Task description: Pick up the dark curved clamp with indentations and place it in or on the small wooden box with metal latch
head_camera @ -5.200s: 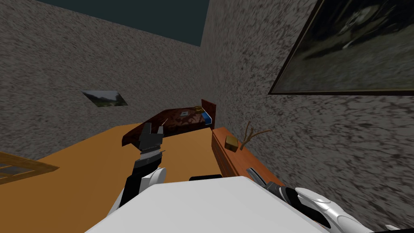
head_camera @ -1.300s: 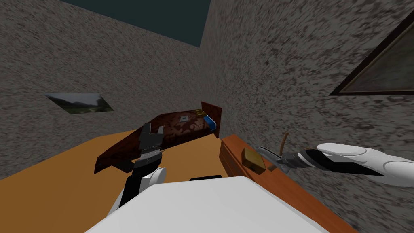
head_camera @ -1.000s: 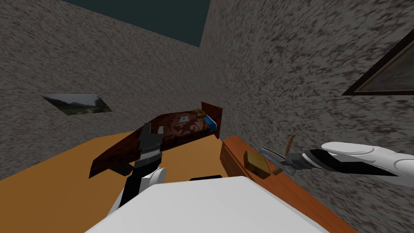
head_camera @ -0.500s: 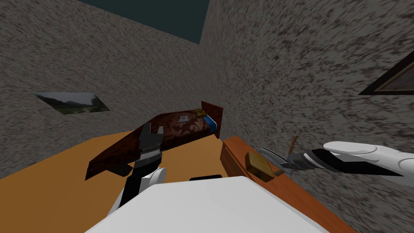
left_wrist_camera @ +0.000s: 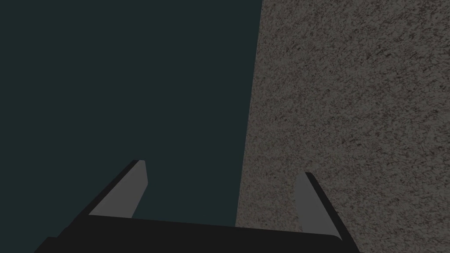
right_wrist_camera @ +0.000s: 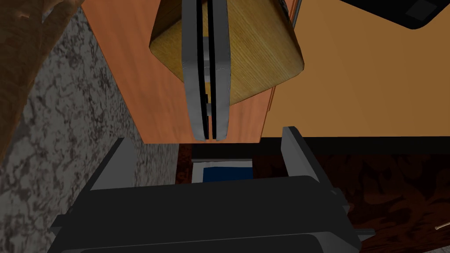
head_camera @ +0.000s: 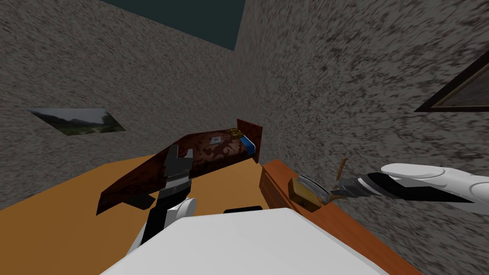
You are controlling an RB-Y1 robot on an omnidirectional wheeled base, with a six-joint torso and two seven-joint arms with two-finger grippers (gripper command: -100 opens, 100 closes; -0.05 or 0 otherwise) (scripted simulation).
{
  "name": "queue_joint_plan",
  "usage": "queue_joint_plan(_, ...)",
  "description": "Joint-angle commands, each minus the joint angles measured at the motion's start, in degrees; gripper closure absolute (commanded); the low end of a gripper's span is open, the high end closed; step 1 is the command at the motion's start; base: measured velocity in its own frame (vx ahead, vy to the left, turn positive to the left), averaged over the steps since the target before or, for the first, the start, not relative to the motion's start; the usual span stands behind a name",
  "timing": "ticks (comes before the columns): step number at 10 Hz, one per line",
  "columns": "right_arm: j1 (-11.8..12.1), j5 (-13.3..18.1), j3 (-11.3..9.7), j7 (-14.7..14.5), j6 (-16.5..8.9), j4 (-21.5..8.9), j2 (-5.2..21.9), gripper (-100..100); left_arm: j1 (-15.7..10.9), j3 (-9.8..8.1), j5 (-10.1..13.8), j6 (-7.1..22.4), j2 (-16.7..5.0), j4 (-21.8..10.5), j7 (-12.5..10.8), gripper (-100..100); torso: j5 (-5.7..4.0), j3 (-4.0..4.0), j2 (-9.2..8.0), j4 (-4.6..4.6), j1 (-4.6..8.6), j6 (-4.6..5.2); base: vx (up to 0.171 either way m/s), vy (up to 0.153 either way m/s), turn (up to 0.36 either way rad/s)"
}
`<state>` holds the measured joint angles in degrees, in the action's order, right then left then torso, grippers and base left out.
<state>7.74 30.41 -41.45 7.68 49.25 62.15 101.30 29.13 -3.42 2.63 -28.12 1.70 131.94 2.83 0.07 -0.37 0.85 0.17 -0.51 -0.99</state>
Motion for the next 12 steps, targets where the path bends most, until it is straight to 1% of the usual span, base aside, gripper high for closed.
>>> queue_joint_plan(1,0.2,-1.3,0.3,0.3,0.8,1.0,2.0,-100,0.0,0.0,0.0,0.0,0.0,0.0,0.0,0,0.0,0.0,0.0,0.0,0.0,0.0,-0.045,-0.02,-0.042)
queue_joint_plan(2,0.0,-1.5,0.4,0.5,1.2,1.3,2.7,-100,0.0,0.0,0.0,0.0,0.0,0.0,0.0,0,0.0,0.02,-0.02,0.01,0.01,0.0,-0.042,-0.017,-0.039)
queue_joint_plan(3,-0.4,-1.9,0.6,0.9,2.0,1.8,4.0,-100,0.0,0.0,0.0,0.0,0.0,0.0,0.0,0,0.0,0.02,-0.02,0.01,0.0,0.0,-0.04,-0.016,-0.068)
queue_joint_plan(4,-0.4,-1.9,0.6,0.9,2.0,1.8,4.0,-100,0.0,0.0,0.0,0.0,0.0,0.0,0.0,0,0.0,0.01,-0.02,0.01,0.01,0.0,-0.029,-0.007,-0.026)
queue_joint_plan(5,-0.6,-2.1,0.7,1.2,2.4,2.0,4.6,-100,0.0,0.0,0.0,0.0,0.0,0.0,0.0,0,0.0,0.0,0.01,0.0,-0.02,-0.01,-0.022,-0.003,-0.023)
queue_joint_plan(6,-0.7,-1.7,0.6,1.1,2.5,1.6,4.0,-100,0.0,0.0,0.0,0.0,0.0,0.0,0.0,0,0.02,-0.02,0.03,-0.01,-0.05,0.01,-0.01,-0.002,-0.006)
queue_joint_plan(7,-0.7,-1.8,0.6,1.1,2.4,1.8,4.1,0,0.0,0.0,0.0,0.0,0.0,0.0,0.0,0,0.0,-0.04,0.07,-0.02,-0.05,0.0,0.0,0.0,0.0)
queue_joint_plan(12,-0.7,-1.8,0.6,1.1,2.4,1.7,4.1,0,0.0,0.0,0.0,0.0,0.0,0.0,0.0,0,0.01,-0.08,0.14,-0.03,-0.05,-0.01,0.0,0.0,0.0)
